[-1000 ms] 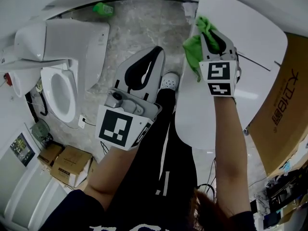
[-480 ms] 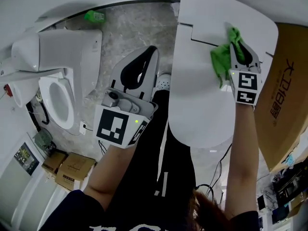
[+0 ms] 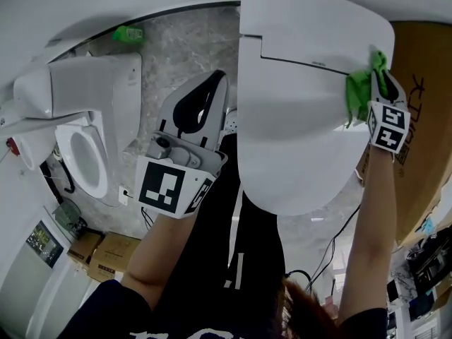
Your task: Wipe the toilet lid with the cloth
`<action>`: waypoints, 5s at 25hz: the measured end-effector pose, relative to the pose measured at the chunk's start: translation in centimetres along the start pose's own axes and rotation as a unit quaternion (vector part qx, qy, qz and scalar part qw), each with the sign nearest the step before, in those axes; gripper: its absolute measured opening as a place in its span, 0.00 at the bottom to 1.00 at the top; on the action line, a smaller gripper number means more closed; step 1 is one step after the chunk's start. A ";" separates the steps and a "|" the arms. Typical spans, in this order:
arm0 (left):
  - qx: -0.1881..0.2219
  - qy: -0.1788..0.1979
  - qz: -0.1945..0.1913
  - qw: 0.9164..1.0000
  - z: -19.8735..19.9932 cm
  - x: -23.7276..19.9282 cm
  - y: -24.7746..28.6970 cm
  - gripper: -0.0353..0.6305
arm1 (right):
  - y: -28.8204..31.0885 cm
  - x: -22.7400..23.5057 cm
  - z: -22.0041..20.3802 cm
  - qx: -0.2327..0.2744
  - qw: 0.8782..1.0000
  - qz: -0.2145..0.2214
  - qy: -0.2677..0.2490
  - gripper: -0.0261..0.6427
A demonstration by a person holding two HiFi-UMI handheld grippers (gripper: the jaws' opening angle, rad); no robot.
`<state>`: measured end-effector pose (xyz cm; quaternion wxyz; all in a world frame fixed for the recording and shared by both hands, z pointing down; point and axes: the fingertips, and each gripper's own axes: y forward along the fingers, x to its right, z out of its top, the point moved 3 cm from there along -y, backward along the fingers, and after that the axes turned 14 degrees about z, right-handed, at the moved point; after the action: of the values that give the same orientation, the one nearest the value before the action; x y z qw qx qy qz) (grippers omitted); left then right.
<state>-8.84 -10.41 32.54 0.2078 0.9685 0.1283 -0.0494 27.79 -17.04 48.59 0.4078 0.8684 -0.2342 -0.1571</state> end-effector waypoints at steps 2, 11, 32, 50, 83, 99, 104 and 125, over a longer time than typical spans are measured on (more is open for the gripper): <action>0.001 0.001 -0.002 1.000 0.1 0.2 0.0 0.09 | -0.6 1.5 -1.0 0.000 0.999 -0.016 0.030 0.18; 0.004 -0.004 0.006 1.000 0.0 -0.3 -0.6 0.09 | -1.8 1.1 -2.8 0.013 0.994 -0.055 0.095 0.17; 0.007 -0.007 0.015 1.000 0.0 -2.5 -1.5 0.09 | 4.5 -20.9 9.7 0.062 0.989 0.129 -0.026 0.17; 0.010 -0.013 0.030 0.999 -0.3 -3.6 -2.7 0.09 | 5.3 -30.9 12.1 0.060 0.954 0.261 -0.133 0.17; 0.003 0.001 0.006 1.000 -0.6 0.9 -0.7 0.09 | -1.3 -10.1 -0.1 0.064 0.992 0.107 -0.017 0.17; 0.001 0.003 -0.004 1.000 -0.7 2.3 -0.4 0.09 | -4.9 -1.9 -6.4 0.057 0.989 -0.037 0.128 0.17; 0.001 0.002 -0.001 1.000 -0.7 2.1 -0.6 0.09 | -5.2 -1.8 -6.8 0.066 0.983 -0.058 0.164 0.17; 0.006 -0.002 0.010 1.000 -0.8 0.7 -1.0 0.09 | -3.6 -9.1 -3.8 0.076 0.984 -0.039 0.159 0.17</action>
<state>-8.40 -9.02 32.77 0.2028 0.9708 0.1182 -0.0496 22.88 -7.77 48.87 0.3659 0.9194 -0.1435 -0.0143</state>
